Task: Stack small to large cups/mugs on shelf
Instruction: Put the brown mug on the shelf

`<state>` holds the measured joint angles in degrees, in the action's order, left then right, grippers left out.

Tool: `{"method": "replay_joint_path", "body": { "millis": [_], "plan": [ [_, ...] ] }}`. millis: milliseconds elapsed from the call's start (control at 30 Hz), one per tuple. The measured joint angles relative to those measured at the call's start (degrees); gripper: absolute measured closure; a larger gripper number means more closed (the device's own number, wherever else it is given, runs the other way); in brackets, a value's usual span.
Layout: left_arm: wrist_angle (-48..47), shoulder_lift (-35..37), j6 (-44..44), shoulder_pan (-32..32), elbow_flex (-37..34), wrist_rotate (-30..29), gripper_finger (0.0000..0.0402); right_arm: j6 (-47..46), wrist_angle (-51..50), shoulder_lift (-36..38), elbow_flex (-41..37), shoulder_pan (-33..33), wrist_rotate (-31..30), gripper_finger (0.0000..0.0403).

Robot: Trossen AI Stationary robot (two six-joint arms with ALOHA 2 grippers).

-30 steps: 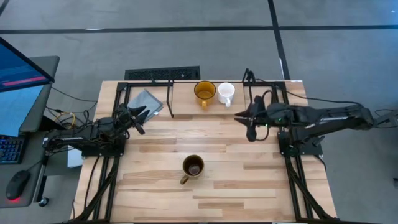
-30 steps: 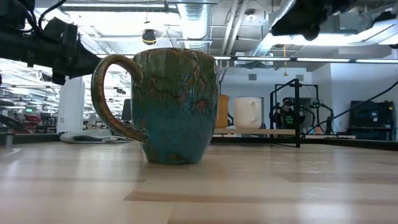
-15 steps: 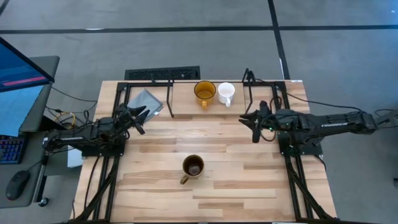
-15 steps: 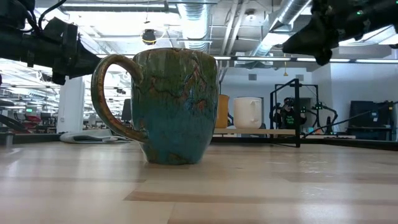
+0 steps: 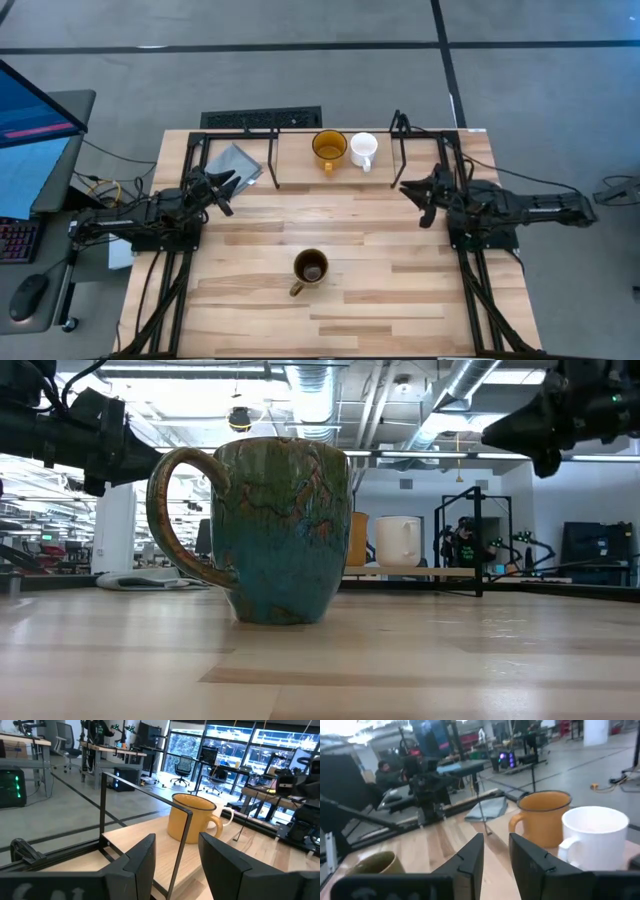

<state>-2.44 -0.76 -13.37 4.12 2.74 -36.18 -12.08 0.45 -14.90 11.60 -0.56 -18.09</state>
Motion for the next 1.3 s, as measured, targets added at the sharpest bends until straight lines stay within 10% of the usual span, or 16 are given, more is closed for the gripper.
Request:
{"method": "replay_joint_path", "body": {
  "millis": [967,1300],
  "plan": [
    [25.4,-0.3,-1.6,0.0,3.2,23.9,0.0262,7.5,-3.4,5.0,-2.3,6.2,-0.2,0.0290],
    [20.1,-15.8,8.8,0.0,16.1,30.0,0.0262,7.5,-3.3,5.0,-2.3,8.0,0.0,0.0290]
  ]
}}
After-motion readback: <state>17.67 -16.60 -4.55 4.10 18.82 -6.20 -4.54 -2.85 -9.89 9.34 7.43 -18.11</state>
